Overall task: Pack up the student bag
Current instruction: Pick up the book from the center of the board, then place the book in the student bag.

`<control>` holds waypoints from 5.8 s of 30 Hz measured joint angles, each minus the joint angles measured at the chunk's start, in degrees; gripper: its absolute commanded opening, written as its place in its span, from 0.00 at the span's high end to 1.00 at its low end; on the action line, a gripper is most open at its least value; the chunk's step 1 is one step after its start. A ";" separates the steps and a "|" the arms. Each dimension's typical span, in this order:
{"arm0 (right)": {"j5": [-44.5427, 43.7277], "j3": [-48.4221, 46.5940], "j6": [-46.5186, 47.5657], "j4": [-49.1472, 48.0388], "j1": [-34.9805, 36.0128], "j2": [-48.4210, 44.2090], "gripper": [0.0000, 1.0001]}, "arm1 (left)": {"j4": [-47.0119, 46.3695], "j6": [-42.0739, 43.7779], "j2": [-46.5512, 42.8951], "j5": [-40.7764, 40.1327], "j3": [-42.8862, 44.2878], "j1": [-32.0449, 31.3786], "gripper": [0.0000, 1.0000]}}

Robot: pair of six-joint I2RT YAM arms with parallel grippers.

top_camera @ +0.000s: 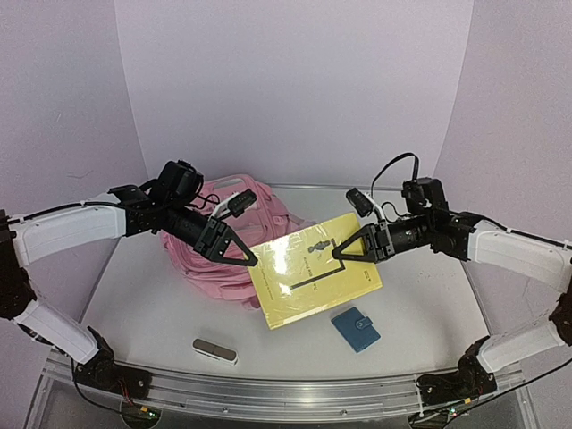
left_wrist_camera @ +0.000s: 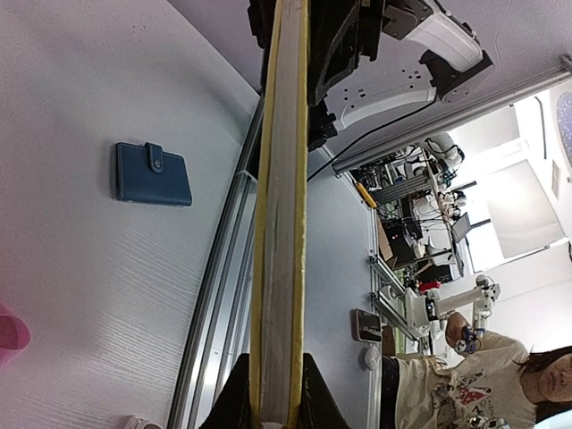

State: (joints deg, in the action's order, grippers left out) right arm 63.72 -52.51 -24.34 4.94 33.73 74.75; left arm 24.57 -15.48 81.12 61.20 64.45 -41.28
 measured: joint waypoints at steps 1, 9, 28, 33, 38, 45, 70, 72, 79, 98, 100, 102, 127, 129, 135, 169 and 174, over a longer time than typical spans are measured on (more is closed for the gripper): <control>1.36 0.00 0.52 -0.52 -0.01 -0.49 1.00 | 0.78 0.71 0.50 0.25 0.62 0.14 0.84; -13.55 -0.81 -4.91 1.18 0.06 -4.29 1.00 | 5.80 6.49 2.67 -13.83 7.51 1.34 0.25; -41.30 3.79 -16.90 6.48 -4.37 -12.86 1.00 | 18.27 16.52 18.35 -64.25 11.87 1.61 0.22; -41.65 4.83 -17.78 6.31 -4.45 -15.19 1.00 | 19.30 17.68 22.08 -68.88 14.68 1.49 0.39; -41.67 5.75 -18.04 6.52 -4.45 -16.46 1.00 | 18.86 18.13 23.21 -71.32 15.05 1.33 0.55; -41.63 5.93 -18.97 6.46 -4.45 -16.66 1.00 | 18.45 18.90 23.24 -72.63 15.09 0.66 0.95; -36.89 13.85 -38.91 -16.76 5.61 -5.50 1.00 | 15.90 17.13 10.53 -51.34 19.10 1.97 1.00; -37.53 13.88 -41.01 -20.45 7.04 -2.97 1.00 | 15.16 16.58 10.08 -49.02 18.97 1.93 1.00; -41.90 13.92 -46.63 -28.96 8.89 4.92 1.00 | 13.04 14.75 8.10 -43.09 16.80 1.69 1.00; -67.74 -2.08 -54.96 -53.36 19.74 38.61 1.00 | 1.80 12.01 2.61 -39.41 5.07 1.44 1.00; -70.69 -3.28 -56.14 -55.02 20.75 40.84 1.00 | 1.31 11.95 2.17 -39.52 4.42 1.47 1.00; -74.22 -5.35 -57.00 -55.63 21.68 43.04 1.00 | 1.11 11.91 2.07 -39.78 4.38 1.47 1.00; -81.82 -19.71 -45.94 -33.85 23.61 41.98 0.34 | 0.49 10.94 0.84 -41.91 4.04 1.80 1.00; -81.31 -18.58 -44.54 -31.67 23.85 38.92 0.34 | 0.49 10.97 0.79 -41.91 4.04 1.71 1.00; -80.88 -11.17 -42.82 -26.44 24.47 31.65 0.38 | 0.49 11.03 0.79 -41.96 4.04 1.68 1.00; -76.07 -13.46 -39.73 -18.13 24.53 35.00 0.54 | 0.58 11.07 0.79 -41.89 4.04 1.55 1.00; -75.79 -14.30 -39.76 -18.17 24.53 36.73 0.57 | 0.60 11.10 0.79 -41.89 4.04 1.51 1.00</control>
State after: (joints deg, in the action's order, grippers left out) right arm -12.08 -66.81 -64.10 -13.23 58.26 111.48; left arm 25.17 -4.38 81.91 19.31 68.49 -39.77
